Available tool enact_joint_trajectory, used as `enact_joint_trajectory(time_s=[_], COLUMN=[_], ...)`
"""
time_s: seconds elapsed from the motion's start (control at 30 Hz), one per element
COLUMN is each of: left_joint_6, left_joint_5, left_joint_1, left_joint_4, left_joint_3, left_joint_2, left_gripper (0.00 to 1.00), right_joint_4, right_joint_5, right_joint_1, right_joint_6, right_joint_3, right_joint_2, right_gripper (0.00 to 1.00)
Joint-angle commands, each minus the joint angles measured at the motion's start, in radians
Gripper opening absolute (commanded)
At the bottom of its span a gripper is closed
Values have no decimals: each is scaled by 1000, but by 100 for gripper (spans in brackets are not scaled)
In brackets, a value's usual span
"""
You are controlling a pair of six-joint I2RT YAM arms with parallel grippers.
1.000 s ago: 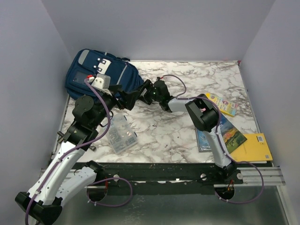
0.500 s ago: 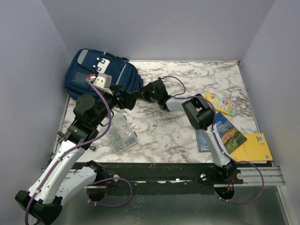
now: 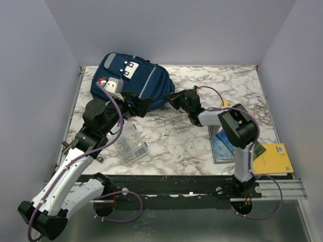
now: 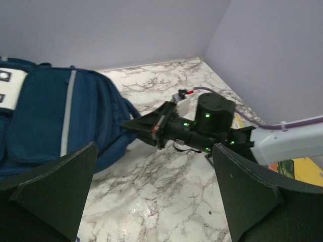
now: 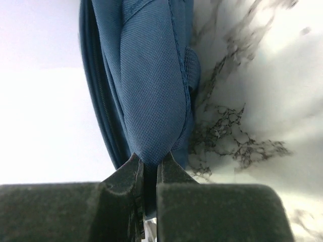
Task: Pack the student bag
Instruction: Move the student bag to the center of the board.
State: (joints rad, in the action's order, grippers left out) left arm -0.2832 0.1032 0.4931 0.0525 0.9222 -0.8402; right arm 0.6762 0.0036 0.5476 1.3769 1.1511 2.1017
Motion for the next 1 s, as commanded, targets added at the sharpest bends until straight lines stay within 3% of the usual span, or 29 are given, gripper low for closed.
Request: enact_joint_trajectory(time_s=[0.0, 0.33, 0.53, 0.6, 0.73, 0.83, 0.97], left_joint_6=[-11, -64, -105, -117, -136, -145, -168], left_joint_5=[0, 62, 119, 144, 183, 198, 227], left_joint_1=[5, 5, 5, 5, 5, 7, 6], left_joint_4=[12, 14, 23, 38, 82, 129, 176], left_joint_3=[38, 47, 63, 80, 116, 153, 194], left_joint_2=[-5, -60, -137, -177, -257, -318, -376], left_gripper=[99, 99, 99, 99, 99, 99, 99], right_joint_4=[186, 30, -136, -139, -157, -292, -771], right_joint_5=[209, 383, 354, 252, -23, -116, 38], right_joint_1=[-73, -68, 70, 111, 130, 130, 127], right_joint_6=[37, -62, -165, -227, -375, -555, -739], right_joint_3=[-198, -617, -691, -696, -725, -721, -526], right_joint_2=[-235, -675, -746, -720, -672, -725, -746], right_gripper=[1, 1, 1, 9, 36, 50, 57])
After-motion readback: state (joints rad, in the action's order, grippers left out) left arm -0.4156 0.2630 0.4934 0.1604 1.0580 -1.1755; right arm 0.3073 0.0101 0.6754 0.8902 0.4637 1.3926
